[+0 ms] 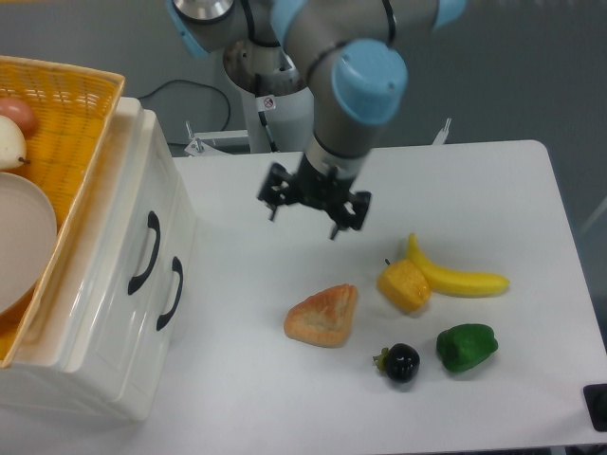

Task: Slide open the top white drawer
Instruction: 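Lower the gripper to the black handle of the upper drawer, then close the gripper on the upper drawer's black handle, then pull the handle outward, sliding the upper drawer out of the cabinet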

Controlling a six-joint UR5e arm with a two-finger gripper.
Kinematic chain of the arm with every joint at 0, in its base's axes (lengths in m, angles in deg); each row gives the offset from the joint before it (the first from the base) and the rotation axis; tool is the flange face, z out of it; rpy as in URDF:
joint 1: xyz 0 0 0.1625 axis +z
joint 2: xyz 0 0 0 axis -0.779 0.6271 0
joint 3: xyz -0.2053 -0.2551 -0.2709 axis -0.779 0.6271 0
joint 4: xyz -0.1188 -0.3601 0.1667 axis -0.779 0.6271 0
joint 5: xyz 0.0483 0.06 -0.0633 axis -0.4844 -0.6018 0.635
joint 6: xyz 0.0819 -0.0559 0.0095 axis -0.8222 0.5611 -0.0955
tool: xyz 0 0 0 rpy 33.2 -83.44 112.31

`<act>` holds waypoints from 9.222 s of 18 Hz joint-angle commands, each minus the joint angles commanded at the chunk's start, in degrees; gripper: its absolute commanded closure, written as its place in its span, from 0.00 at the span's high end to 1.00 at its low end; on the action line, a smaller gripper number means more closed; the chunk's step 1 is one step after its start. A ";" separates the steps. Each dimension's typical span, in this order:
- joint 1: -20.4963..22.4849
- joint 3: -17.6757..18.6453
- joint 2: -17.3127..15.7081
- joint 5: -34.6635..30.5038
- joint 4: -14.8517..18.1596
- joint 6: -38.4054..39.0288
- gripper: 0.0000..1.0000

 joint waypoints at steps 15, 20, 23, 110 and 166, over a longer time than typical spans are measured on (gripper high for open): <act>-5.71 0.00 5.18 6.51 -1.67 6.68 1.00; -6.94 0.00 5.88 9.24 -3.77 8.88 1.00; -8.35 0.00 6.33 9.24 -4.83 10.29 1.00; -12.66 0.00 9.23 8.89 -6.50 11.78 0.17; -0.97 -1.14 9.14 4.93 -6.50 8.27 0.17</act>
